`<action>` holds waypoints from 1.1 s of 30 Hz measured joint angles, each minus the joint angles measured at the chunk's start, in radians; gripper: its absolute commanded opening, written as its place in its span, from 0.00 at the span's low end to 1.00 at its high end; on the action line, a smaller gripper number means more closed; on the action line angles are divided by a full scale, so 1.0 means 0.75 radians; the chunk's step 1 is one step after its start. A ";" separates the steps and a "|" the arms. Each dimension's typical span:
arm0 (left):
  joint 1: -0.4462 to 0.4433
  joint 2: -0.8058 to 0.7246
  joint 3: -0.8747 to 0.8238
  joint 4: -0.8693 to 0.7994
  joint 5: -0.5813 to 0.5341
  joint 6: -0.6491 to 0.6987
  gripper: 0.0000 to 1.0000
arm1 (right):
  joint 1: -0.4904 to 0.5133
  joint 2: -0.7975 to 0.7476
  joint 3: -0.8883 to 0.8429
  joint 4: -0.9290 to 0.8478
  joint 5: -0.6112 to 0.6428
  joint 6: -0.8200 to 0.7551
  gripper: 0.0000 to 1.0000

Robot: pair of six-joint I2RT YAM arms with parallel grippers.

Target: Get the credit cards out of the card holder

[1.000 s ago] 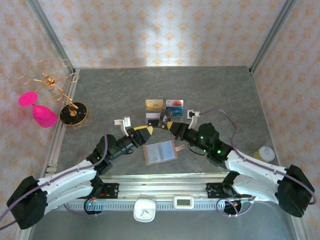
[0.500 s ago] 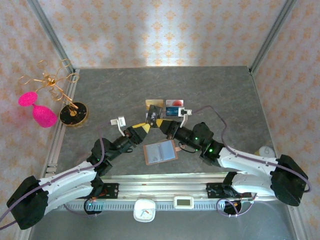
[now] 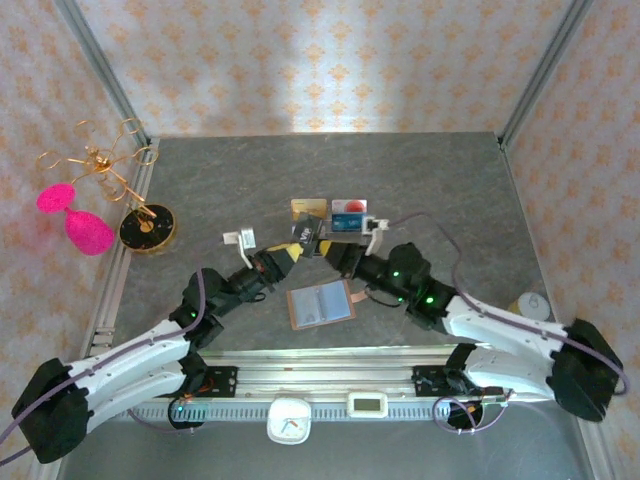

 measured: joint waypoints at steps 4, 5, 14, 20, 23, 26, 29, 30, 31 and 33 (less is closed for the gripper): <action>0.002 0.103 0.318 -0.356 0.038 0.251 0.00 | -0.228 -0.230 0.001 -0.274 0.011 -0.057 0.18; 0.002 0.150 0.401 -0.431 0.043 0.321 0.00 | -0.274 -0.276 0.001 -0.335 0.011 -0.072 0.18; 0.003 0.445 0.638 -0.842 0.037 1.007 0.00 | -0.590 -0.386 -0.021 -0.621 -0.082 -0.129 0.15; 0.049 0.623 0.747 -0.954 0.134 1.328 0.00 | -0.628 -0.376 -0.087 -0.631 -0.153 -0.128 0.14; 0.061 0.760 0.878 -1.024 0.166 1.463 0.00 | -0.635 -0.364 -0.089 -0.631 -0.168 -0.129 0.14; 0.075 0.864 0.966 -1.079 0.208 1.577 0.00 | -0.636 -0.343 -0.089 -0.630 -0.173 -0.129 0.14; 0.113 0.951 1.029 -1.130 0.262 1.668 0.00 | -0.642 -0.309 -0.089 -0.630 -0.176 -0.129 0.13; 0.127 0.984 1.054 -1.147 0.281 1.695 0.00 | -0.645 -0.294 -0.089 -0.629 -0.178 -0.129 0.13; 0.136 1.012 1.080 -1.167 0.294 1.716 0.00 | -0.647 -0.282 -0.089 -0.629 -0.178 -0.129 0.13; 0.154 1.087 1.155 -1.214 0.317 1.772 0.00 | -0.654 -0.252 -0.089 -0.629 -0.178 -0.131 0.13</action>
